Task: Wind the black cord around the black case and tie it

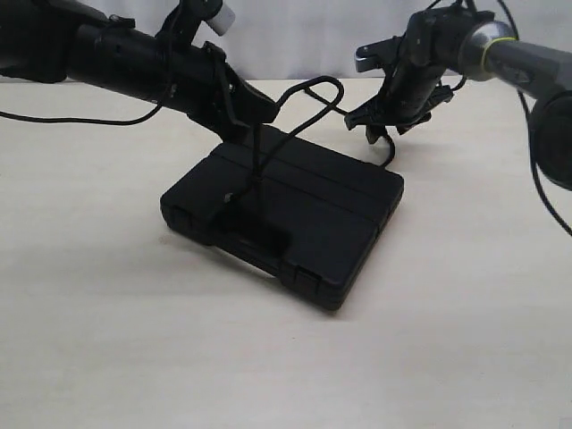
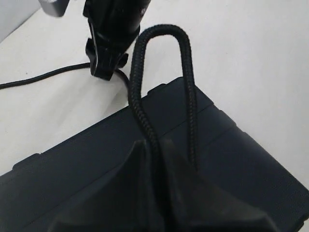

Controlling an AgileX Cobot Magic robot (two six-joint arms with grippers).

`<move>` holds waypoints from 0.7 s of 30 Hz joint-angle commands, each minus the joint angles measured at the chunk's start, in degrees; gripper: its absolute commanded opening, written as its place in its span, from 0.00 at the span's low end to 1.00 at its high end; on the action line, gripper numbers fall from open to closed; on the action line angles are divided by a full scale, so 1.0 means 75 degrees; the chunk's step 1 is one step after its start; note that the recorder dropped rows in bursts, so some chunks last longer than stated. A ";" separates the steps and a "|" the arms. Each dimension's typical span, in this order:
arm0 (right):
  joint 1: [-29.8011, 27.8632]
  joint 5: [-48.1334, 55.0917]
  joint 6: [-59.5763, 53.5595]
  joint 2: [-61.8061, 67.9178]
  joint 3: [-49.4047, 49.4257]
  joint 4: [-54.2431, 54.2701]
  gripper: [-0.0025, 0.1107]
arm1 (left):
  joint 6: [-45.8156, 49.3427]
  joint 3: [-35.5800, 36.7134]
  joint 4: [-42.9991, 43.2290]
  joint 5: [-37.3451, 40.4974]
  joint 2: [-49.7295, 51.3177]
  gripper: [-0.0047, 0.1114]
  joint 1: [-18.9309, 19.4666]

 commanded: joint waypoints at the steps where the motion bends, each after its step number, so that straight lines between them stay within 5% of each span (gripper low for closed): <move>1: 0.0110 -0.0251 0.1059 0.0326 -0.0119 -0.1041 0.50 | 0.0158 0.0005 -0.0075 0.0352 -0.0021 0.04 -0.0011; 9: 0.0110 0.0139 0.0286 0.0648 -0.0119 -0.0782 0.06 | 0.0189 0.0005 -0.0075 0.0366 -0.0021 0.04 -0.0011; 17: -0.0389 0.0883 -0.0583 0.0395 -0.0119 0.0880 0.06 | 0.0189 0.0005 -0.0075 0.0415 -0.0021 0.04 -0.0011; 21: -0.0575 0.1569 -0.0549 0.0247 0.0239 0.0173 0.06 | 0.0189 0.0005 -0.0075 0.0447 -0.0021 0.04 -0.0011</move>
